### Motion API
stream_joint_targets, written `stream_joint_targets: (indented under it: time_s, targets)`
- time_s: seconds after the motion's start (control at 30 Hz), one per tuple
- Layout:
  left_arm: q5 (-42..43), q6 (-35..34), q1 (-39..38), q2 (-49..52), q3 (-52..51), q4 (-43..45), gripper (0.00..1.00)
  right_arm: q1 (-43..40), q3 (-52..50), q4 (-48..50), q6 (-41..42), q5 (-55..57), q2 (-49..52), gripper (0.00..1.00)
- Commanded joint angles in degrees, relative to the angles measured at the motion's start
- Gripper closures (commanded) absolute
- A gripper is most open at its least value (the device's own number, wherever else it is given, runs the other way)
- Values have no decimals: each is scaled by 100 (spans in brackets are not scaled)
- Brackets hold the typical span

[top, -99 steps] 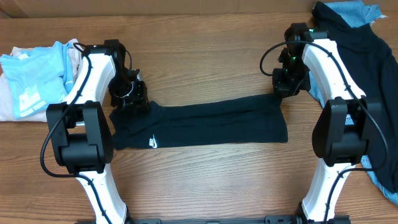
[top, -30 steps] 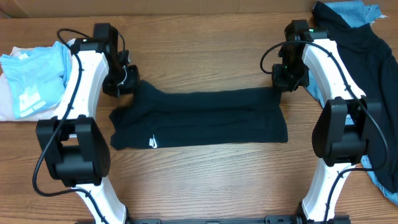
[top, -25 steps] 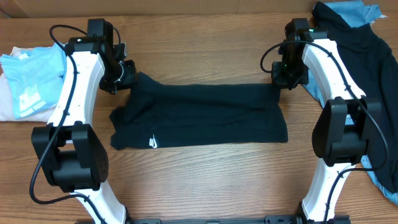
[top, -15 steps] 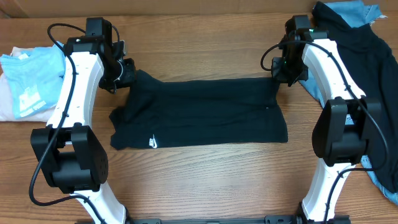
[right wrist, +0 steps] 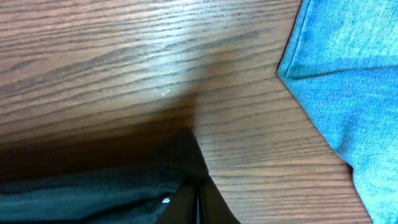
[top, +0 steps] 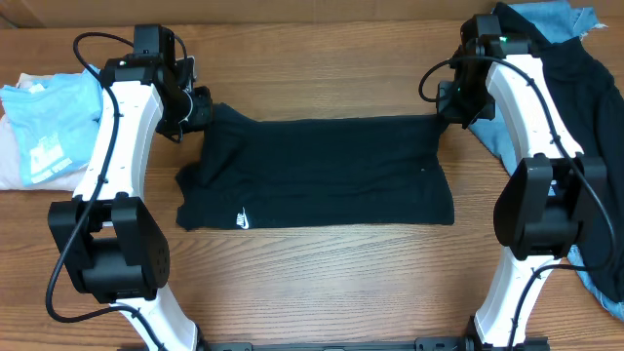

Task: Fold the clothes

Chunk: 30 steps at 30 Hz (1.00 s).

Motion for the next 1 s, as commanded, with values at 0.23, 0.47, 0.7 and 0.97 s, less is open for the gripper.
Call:
stream_joint_targets:
  time_s: [0.23, 0.47, 0.7, 0.97]
  targets:
    - [120, -15, -20, -131, 120, -1182, 96, -50, 184, -1040, 20, 44, -192, 96]
    - [94, 7, -208, -131, -306, -1335, 96, -48, 85, -1558, 22, 37, -192, 96]
    - [98, 2, -306, -131, -970, -1060, 96, -48, -328, -1644, 24, 37, -192, 96]
    - [98, 4, -319, -131, -1276, -1012, 96, -48, -780, -1676, 24, 42, -192, 96]
